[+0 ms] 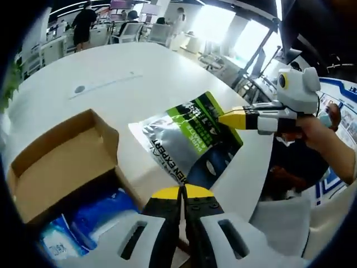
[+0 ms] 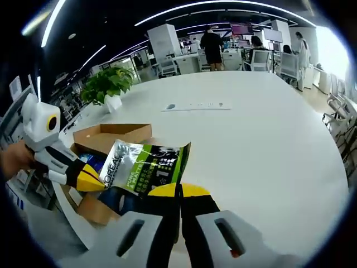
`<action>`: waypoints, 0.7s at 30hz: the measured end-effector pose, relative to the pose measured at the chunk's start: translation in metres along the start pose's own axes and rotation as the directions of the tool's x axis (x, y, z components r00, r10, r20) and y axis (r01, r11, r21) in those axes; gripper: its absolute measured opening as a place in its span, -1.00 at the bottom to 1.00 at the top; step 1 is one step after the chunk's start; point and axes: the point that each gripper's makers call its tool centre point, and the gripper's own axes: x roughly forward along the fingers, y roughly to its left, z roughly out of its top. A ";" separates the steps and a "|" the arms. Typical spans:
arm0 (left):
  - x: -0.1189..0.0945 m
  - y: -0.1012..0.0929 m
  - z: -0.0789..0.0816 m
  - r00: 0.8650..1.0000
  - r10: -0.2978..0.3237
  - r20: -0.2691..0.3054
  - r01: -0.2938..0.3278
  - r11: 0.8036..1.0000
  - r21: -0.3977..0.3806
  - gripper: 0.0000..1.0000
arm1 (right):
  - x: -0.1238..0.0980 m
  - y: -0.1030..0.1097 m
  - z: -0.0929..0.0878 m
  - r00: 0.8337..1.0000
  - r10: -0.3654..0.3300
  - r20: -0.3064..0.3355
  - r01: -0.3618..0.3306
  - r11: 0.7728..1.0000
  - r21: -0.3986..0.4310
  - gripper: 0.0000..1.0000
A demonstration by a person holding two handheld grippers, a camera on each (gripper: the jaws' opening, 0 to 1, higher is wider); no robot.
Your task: Operate the shoe box by opening the lid, removing the specified soft item, and placing it in the target area until the item is outside and the box remains undamaged.
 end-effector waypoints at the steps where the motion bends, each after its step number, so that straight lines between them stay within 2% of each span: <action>1: 0.004 0.001 0.000 1.000 0.009 -0.014 -0.009 1.000 0.015 -1.00 | 0.003 -0.002 -0.003 1.000 -0.004 -0.010 0.004 1.000 -0.003 -1.00; 9: 0.025 0.006 -0.004 0.992 0.057 -0.108 -0.042 0.990 0.134 -1.00 | 0.019 -0.014 -0.012 0.999 -0.025 -0.048 0.024 1.000 -0.007 -1.00; 17: 0.045 0.015 -0.007 0.969 0.123 -0.213 -0.064 0.962 0.264 -1.00 | 0.039 -0.025 -0.019 0.995 -0.041 -0.087 0.038 0.999 -0.029 -1.00; 21: 0.054 0.018 -0.009 0.959 0.149 -0.242 -0.070 0.949 0.308 -1.00 | 0.047 -0.029 -0.023 0.993 -0.047 -0.108 0.044 0.999 -0.027 -1.00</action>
